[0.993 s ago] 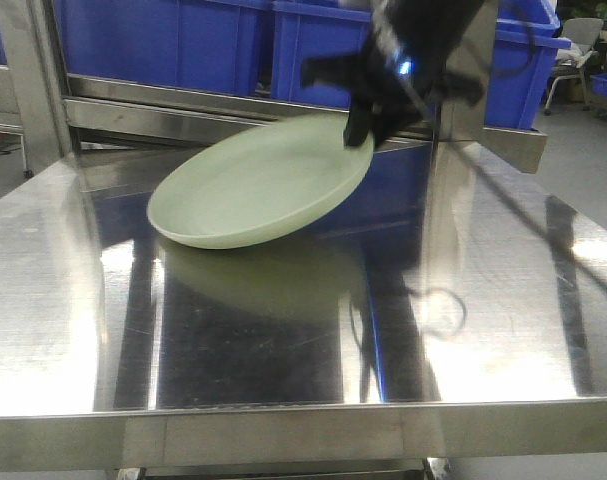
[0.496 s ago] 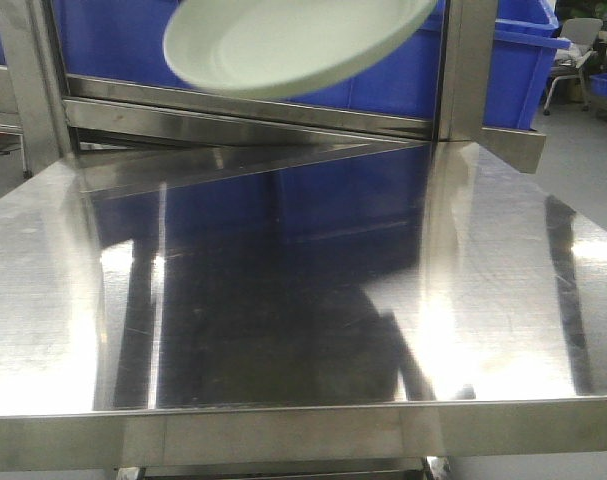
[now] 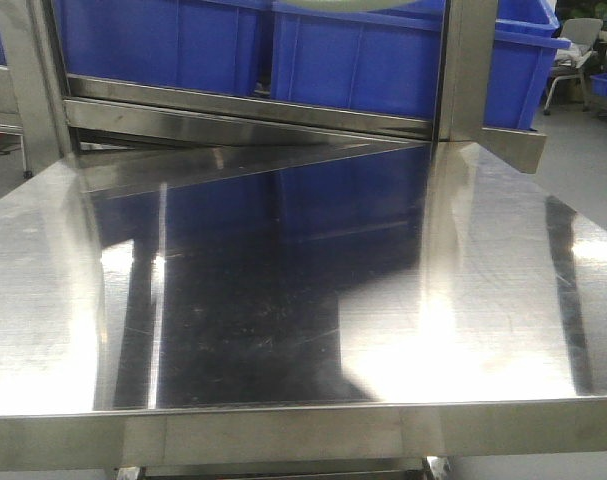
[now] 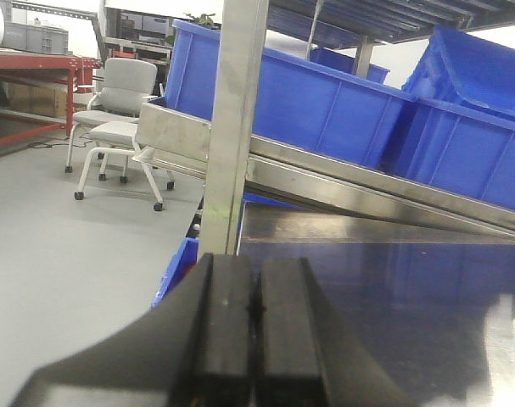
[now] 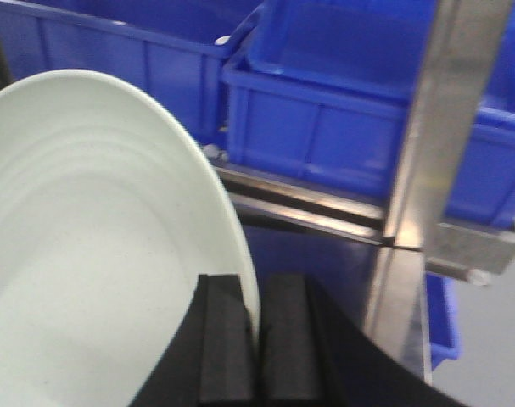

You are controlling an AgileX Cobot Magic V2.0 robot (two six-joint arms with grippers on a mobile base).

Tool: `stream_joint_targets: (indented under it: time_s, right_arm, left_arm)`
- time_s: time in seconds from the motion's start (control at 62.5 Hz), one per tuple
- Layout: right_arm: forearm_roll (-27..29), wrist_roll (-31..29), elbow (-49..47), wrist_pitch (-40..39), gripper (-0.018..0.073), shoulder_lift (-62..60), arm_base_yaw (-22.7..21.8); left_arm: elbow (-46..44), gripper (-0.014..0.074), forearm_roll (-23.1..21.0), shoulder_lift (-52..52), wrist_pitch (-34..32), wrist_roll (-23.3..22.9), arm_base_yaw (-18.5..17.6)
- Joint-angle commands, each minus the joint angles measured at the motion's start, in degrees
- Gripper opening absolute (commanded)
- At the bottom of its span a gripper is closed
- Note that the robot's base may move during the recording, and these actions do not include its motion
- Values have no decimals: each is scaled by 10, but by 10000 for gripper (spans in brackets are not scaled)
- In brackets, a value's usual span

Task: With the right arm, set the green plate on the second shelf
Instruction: 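Lift the plate up off the table with the right gripper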

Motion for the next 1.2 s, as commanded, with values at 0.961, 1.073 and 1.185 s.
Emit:
stream_joint_targets:
  time_s: [0.961, 1.073, 1.185]
  right_arm:
    - [-20, 7, 163, -115, 53, -164, -171]
    - [-20, 7, 163, -115, 53, -164, -171]
    - [-20, 7, 163, -115, 53, -164, -171]
  left_arm:
    - [23, 130, -3, -10, -46, -2, 0]
    - [23, 130, -3, -10, -46, -2, 0]
    - [23, 130, -3, -10, -46, -2, 0]
